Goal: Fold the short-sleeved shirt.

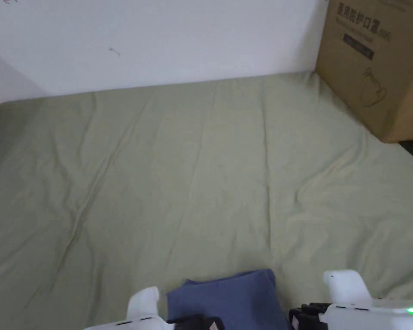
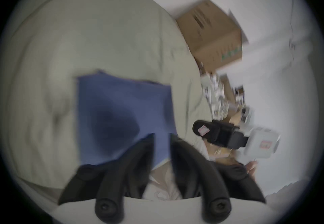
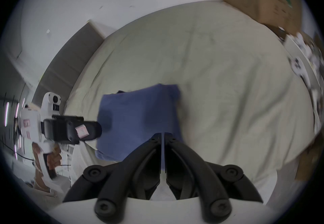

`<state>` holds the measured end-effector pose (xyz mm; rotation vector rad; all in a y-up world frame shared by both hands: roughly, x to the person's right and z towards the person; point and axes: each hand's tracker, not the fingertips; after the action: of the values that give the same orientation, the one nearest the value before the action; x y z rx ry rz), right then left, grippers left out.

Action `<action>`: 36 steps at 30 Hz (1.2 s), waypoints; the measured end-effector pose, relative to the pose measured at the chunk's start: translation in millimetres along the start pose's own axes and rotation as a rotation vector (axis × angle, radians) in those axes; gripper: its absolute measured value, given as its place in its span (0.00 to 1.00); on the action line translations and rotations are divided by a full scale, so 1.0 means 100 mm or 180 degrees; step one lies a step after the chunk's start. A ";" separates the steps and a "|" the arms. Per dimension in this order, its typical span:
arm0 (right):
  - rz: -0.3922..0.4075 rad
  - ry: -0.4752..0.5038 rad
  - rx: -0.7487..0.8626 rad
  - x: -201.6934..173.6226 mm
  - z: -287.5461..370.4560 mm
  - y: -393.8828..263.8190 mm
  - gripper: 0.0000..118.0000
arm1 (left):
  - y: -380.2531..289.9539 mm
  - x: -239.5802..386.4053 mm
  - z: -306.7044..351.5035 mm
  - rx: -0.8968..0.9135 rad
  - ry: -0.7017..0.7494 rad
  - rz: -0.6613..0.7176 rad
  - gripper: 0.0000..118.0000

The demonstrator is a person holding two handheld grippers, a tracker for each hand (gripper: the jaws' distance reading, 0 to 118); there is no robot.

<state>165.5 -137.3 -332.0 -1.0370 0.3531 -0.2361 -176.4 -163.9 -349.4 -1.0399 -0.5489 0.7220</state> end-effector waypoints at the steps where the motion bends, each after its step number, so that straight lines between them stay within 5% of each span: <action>1: 0.0121 0.0050 -0.0028 -0.08 -0.10 0.05 0.03 | 0.03 -0.15 0.10 0.0075 0.0049 0.0123 0.67; 3: 0.0293 0.0069 -0.0157 -0.22 -0.32 0.13 0.03 | 0.05 -0.37 0.25 0.0204 0.0250 0.0334 0.84; 8: 0.0377 -0.0122 -0.0330 -0.19 -0.74 0.11 0.03 | 0.04 -0.72 0.27 0.0221 0.0248 0.0371 0.85; 12: -0.0026 0.0089 -0.0330 -0.01 -0.70 0.10 0.03 | 0.07 -0.89 -0.07 -0.0067 -0.0042 0.0435 0.89; 20: 0.0016 -0.0005 -0.0362 0.01 -0.72 0.10 0.03 | 0.18 -1.06 -0.68 -0.0232 -0.1049 0.0661 0.93; 22: 0.0005 -0.0015 -0.0369 0.00 -0.72 0.10 0.03 | 0.21 -0.99 -0.70 -0.0272 -0.1005 0.0561 0.77; 24: 0.0006 -0.0066 -0.0386 0.00 -0.72 0.11 0.03 | 0.17 -0.96 -0.79 -0.0446 -0.0539 0.0284 0.25; 28: -0.0013 -0.0080 -0.0381 -0.07 -0.64 0.16 0.03 | 0.25 -1.13 -0.69 -0.0451 -0.0874 0.0703 0.24; 31: 0.0164 -0.0170 -0.0308 -0.18 -0.57 0.22 0.03 | 0.47 -1.12 -0.41 -0.0438 -0.0529 0.0148 0.23; 36: 0.0210 -0.0168 -0.0255 -0.31 -0.56 0.29 0.03 | 1.03 -1.41 0.42 -0.0211 -0.0011 -0.0059 0.23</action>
<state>115.8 -157.0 -377.9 -1.1065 0.3505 -0.1360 -326.0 -213.4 -436.0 -1.0939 -0.5879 0.6931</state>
